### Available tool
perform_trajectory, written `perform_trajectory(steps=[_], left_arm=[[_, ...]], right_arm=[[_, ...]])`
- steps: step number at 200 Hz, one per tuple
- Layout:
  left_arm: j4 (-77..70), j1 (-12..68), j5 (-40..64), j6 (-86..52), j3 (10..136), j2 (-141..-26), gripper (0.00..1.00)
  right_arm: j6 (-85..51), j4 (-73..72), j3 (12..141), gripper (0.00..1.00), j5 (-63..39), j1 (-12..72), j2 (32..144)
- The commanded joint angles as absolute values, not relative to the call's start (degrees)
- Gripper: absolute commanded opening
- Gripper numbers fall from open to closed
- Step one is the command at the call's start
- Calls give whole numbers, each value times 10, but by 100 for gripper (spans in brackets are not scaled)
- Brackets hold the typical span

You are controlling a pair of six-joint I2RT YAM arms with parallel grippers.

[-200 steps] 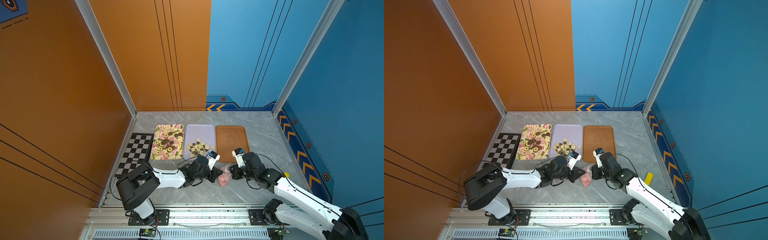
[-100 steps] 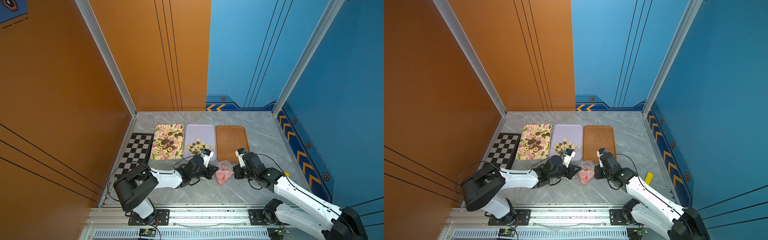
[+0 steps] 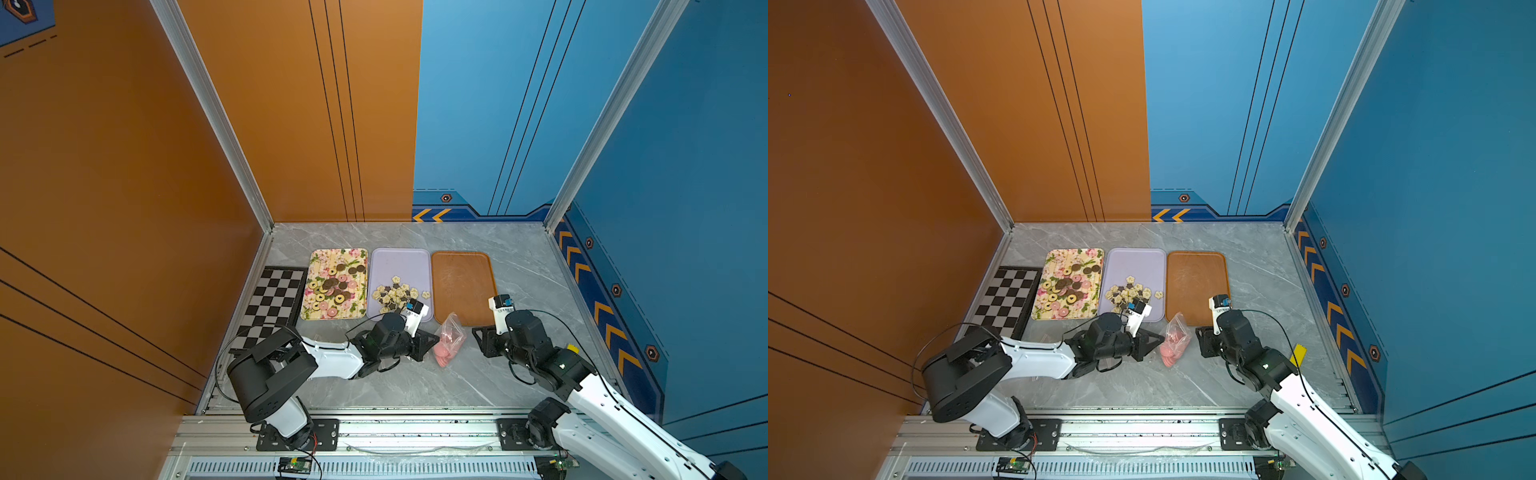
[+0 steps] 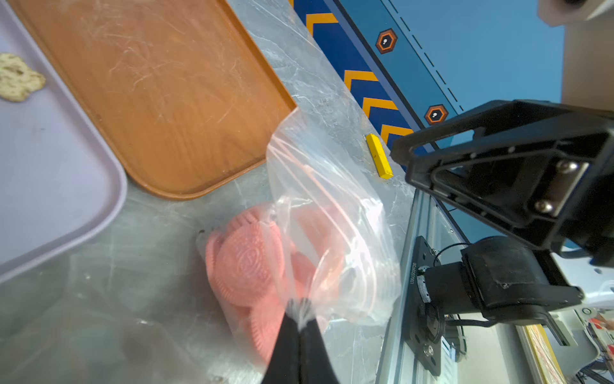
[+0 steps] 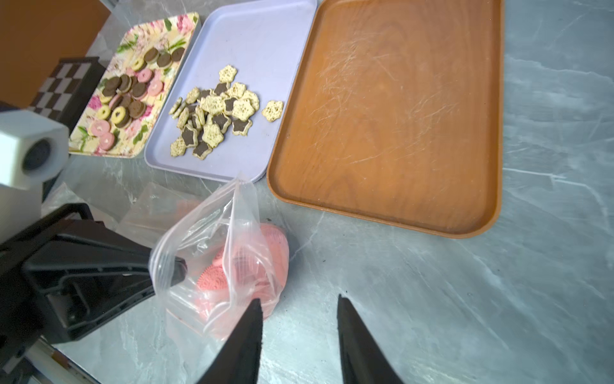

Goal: Pour cookies out of the ziploc bag
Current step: Open the ziploc bag at the center of the board.

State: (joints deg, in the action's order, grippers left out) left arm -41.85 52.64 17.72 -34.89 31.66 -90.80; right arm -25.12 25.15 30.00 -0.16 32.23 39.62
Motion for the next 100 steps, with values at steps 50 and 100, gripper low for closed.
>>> perform_trajectory(steps=[50, 100], left_arm=[[-447, 563, 177, -302, 324, -883, 0], [-447, 565, 170, -302, 323, -886, 0]], right_arm=[[-311, 216, 299, 42, -104, 373, 378], [-336, 140, 273, 42, -114, 418, 420]])
